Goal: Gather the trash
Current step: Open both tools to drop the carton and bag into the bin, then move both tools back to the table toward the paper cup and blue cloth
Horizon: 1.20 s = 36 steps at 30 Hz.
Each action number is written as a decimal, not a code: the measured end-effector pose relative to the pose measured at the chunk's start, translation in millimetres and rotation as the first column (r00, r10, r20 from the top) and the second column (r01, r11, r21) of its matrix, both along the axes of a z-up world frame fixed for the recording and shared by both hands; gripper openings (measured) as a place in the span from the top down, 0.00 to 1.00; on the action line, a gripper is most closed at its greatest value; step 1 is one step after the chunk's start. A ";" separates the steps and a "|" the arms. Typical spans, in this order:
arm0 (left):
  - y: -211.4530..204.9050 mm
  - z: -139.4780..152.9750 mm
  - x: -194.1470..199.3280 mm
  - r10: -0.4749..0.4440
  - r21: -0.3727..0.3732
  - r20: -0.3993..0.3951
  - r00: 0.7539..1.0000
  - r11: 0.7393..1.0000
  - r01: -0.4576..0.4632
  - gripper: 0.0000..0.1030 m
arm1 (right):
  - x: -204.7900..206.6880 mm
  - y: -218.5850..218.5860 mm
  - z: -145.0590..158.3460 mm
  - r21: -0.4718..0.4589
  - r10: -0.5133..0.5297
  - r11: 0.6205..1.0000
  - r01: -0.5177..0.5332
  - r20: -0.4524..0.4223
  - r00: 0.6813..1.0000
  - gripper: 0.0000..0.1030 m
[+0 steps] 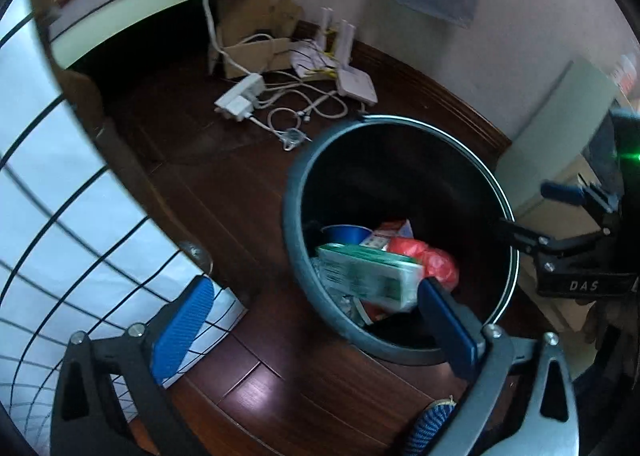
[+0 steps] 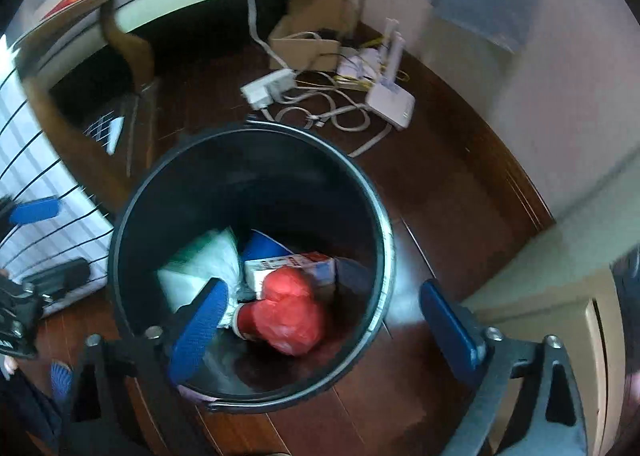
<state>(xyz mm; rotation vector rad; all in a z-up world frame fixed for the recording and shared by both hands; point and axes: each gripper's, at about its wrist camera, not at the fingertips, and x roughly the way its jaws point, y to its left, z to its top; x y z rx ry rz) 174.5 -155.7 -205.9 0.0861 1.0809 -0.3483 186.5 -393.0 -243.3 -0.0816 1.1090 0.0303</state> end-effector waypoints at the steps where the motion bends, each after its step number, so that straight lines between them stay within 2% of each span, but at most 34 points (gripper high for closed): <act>1: 1.8 0.7 -1.6 0.008 0.002 0.010 1.000 1.000 -0.008 0.01 | -1.0 -2.1 -2.1 0.000 -0.014 1.000 0.014 -0.007 1.000 0.00; 6: 0.2 7.9 -10.4 0.010 0.031 0.065 0.998 0.999 -0.012 0.01 | -0.9 -4.2 1.2 0.009 -0.041 0.999 0.041 0.011 0.999 0.00; 20: 4.3 32.0 -10.9 0.034 0.043 0.126 0.992 0.998 -0.039 0.01 | -1.6 22.8 26.5 0.003 0.031 1.000 -0.031 0.080 0.996 0.00; 27: 15.1 65.2 -20.7 0.054 0.033 0.189 0.980 0.998 -0.061 0.01 | -7.9 43.5 63.7 0.011 0.065 0.998 -0.068 0.170 0.983 0.00; 36: 43.4 117.0 -31.6 0.102 0.007 0.284 0.953 0.994 -0.109 0.00 | -14.0 64.9 114.9 0.040 0.079 0.995 -0.096 0.305 0.949 0.00</act>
